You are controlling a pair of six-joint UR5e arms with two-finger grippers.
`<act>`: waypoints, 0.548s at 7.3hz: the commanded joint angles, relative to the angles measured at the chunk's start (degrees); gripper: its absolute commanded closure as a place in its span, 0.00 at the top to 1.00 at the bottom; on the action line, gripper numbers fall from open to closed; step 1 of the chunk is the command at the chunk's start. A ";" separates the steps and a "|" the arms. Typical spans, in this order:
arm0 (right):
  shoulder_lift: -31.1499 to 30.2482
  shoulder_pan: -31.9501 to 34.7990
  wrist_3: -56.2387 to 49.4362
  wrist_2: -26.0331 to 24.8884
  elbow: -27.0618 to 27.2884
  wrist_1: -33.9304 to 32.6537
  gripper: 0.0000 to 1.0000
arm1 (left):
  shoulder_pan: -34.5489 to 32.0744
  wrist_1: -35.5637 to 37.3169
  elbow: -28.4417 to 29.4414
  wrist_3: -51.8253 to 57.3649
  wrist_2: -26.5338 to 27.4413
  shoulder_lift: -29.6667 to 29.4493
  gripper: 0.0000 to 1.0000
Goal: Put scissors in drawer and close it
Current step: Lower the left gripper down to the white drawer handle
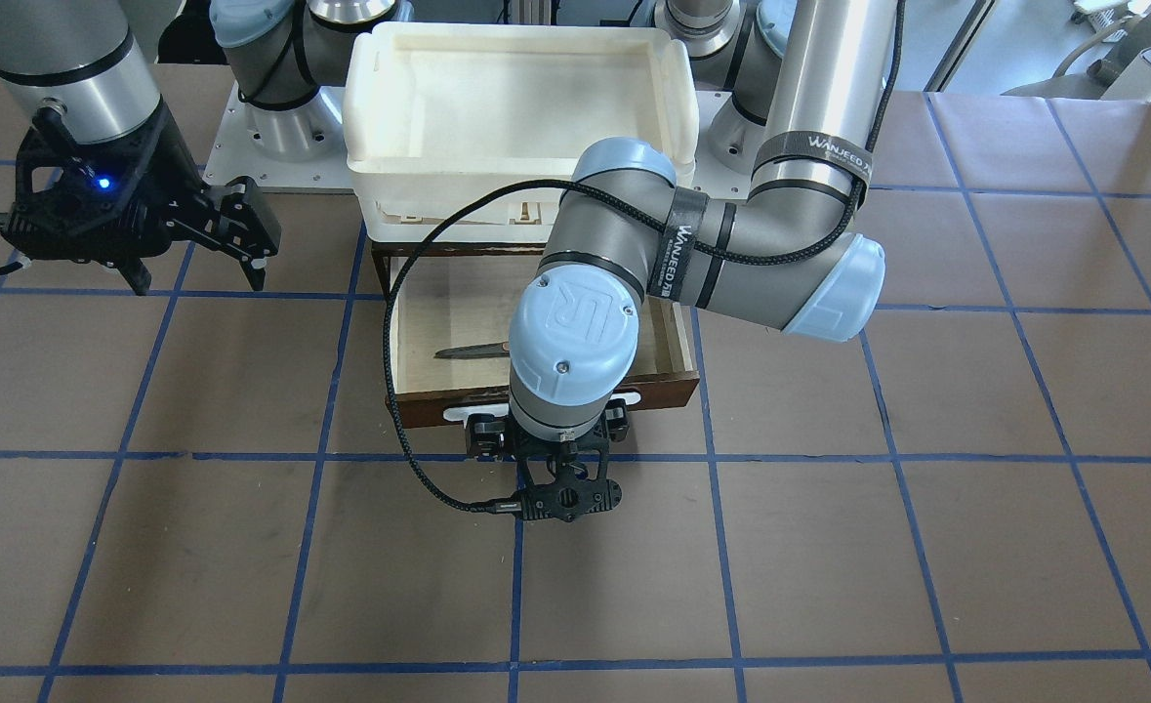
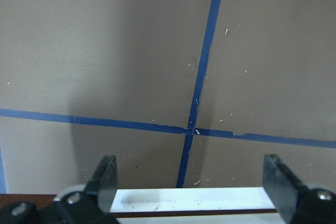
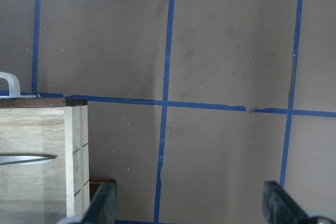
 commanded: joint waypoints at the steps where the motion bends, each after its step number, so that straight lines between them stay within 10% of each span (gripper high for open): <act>1: 0.01 -0.03 0.30 0.27 0.00 -0.04 1.00 | -1.59 -1.79 -0.19 -0.01 0.07 0.49 1.00; 4: 0.01 -0.03 -0.22 0.18 0.09 -0.04 1.00 | -1.60 -2.85 -0.19 -0.01 0.07 0.93 1.00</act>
